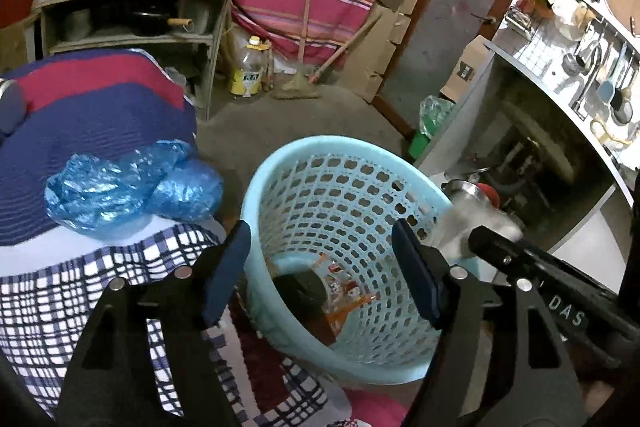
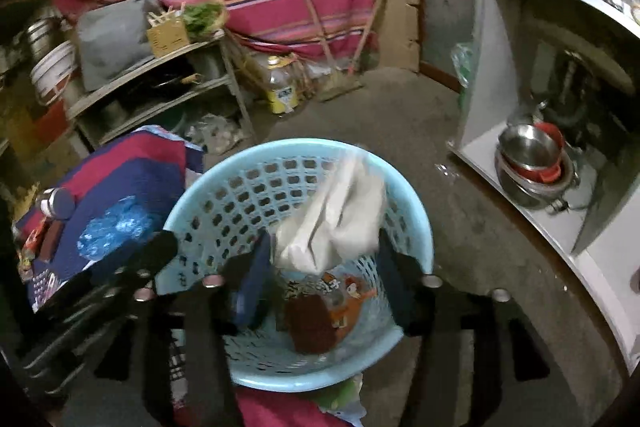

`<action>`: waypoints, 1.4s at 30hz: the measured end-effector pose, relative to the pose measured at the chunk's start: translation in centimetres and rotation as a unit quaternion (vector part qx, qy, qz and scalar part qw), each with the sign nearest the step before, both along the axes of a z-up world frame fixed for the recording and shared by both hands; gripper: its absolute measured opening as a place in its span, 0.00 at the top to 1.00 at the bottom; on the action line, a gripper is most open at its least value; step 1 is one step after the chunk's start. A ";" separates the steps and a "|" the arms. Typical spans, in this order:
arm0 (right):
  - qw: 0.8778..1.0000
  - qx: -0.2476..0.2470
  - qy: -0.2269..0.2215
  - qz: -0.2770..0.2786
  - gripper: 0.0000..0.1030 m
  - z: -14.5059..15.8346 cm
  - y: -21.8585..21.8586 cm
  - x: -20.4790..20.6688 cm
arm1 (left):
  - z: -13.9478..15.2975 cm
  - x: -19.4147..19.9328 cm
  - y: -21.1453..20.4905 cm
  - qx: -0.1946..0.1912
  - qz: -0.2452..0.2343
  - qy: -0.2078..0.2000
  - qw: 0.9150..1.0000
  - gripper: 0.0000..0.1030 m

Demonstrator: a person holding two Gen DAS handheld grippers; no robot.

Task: Collect trash
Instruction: 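Move both open tools back over the table, then grasp the crumpled brown cloth with the left tool while the right tool grasps another brown scouring pad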

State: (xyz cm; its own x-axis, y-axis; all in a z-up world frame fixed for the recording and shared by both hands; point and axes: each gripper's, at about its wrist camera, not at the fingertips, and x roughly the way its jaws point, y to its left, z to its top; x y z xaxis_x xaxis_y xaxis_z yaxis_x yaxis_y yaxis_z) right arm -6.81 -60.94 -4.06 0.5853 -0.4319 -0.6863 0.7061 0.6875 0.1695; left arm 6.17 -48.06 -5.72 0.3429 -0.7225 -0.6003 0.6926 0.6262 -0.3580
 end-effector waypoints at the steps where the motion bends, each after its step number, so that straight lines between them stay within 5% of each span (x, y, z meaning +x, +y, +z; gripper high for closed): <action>1: 1.000 -0.004 -0.004 -0.002 0.47 0.3 0.1 -0.1 | 0.3 0.0 0.3 -0.005 0.001 -0.001 1.000 0.31; 10: 0.998 -0.056 0.010 0.017 0.42 3.2 2.8 1.8 | 3.2 -1.0 5.8 -0.022 0.024 -0.022 0.999 0.31; 16: 0.994 -0.096 0.010 0.055 0.37 5.6 7.1 4.5 | 6.5 0.7 15.9 0.002 0.075 -0.076 0.994 0.26; 21: 0.989 -0.105 -0.025 0.098 0.26 7.3 12.1 7.7 | 8.8 3.8 28.0 0.061 0.144 -0.145 0.977 0.22; 27: 0.981 -0.096 -0.045 0.165 0.21 7.1 18.9 12.9 | 8.4 9.8 40.2 0.132 0.242 -0.173 0.946 0.19; 29: 0.978 -0.102 -0.041 0.175 0.21 6.9 20.7 14.0 | 7.0 11.2 42.7 0.129 0.265 -0.157 0.943 0.19; 33: 0.977 -0.095 -0.045 0.187 0.20 6.4 23.3 15.9 | 4.4 13.0 45.3 0.093 0.264 -0.092 0.956 0.19; 35: 0.976 -0.062 -0.074 0.195 0.18 5.6 24.5 17.3 | 4.1 12.8 45.1 0.094 0.249 -0.125 0.956 0.16; 36: 0.976 -0.052 -0.077 0.198 0.17 5.2 24.7 17.9 | 3.6 13.0 44.5 0.131 0.248 -0.148 0.948 0.14; 42: 0.964 -0.037 -0.011 0.264 0.17 0.9 29.6 24.4 | 0.6 14.8 43.3 0.118 0.236 -0.078 0.961 0.14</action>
